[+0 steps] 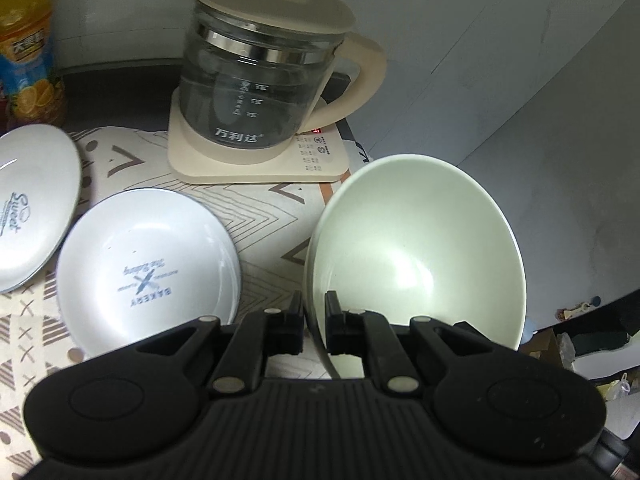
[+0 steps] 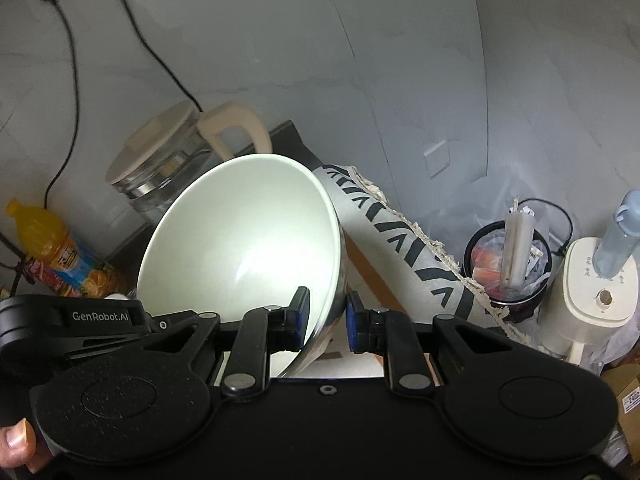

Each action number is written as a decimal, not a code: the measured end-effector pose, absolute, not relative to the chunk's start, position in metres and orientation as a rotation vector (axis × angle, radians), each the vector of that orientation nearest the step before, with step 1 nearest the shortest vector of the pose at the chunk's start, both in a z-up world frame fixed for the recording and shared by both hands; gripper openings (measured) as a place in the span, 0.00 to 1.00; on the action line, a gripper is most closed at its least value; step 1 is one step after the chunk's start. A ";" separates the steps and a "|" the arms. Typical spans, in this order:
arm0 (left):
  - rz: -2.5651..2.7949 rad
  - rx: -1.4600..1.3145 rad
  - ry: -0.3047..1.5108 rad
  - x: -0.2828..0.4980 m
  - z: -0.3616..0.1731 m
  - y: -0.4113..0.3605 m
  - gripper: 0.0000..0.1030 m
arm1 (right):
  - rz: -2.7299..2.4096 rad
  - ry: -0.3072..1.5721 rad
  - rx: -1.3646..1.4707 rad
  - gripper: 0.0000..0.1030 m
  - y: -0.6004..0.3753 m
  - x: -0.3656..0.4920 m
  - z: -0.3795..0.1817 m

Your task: Organize plates and bowls

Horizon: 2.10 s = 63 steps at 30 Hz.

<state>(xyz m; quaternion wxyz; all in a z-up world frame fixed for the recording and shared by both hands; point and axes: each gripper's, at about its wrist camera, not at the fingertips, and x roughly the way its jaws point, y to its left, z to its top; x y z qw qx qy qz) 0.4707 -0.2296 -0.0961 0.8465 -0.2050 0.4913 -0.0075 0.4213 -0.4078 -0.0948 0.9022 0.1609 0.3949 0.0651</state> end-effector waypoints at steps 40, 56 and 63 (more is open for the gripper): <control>-0.080 -0.482 1.144 0.367 -0.105 -0.158 0.09 | 0.105 0.859 0.330 0.18 -0.346 0.322 -0.100; -0.068 -0.490 1.261 0.362 -0.129 -0.158 0.11 | 0.113 0.961 0.358 0.17 -0.351 0.329 -0.120; -0.050 -0.502 1.316 0.363 -0.140 -0.156 0.11 | 0.099 0.971 0.371 0.13 -0.350 0.337 -0.127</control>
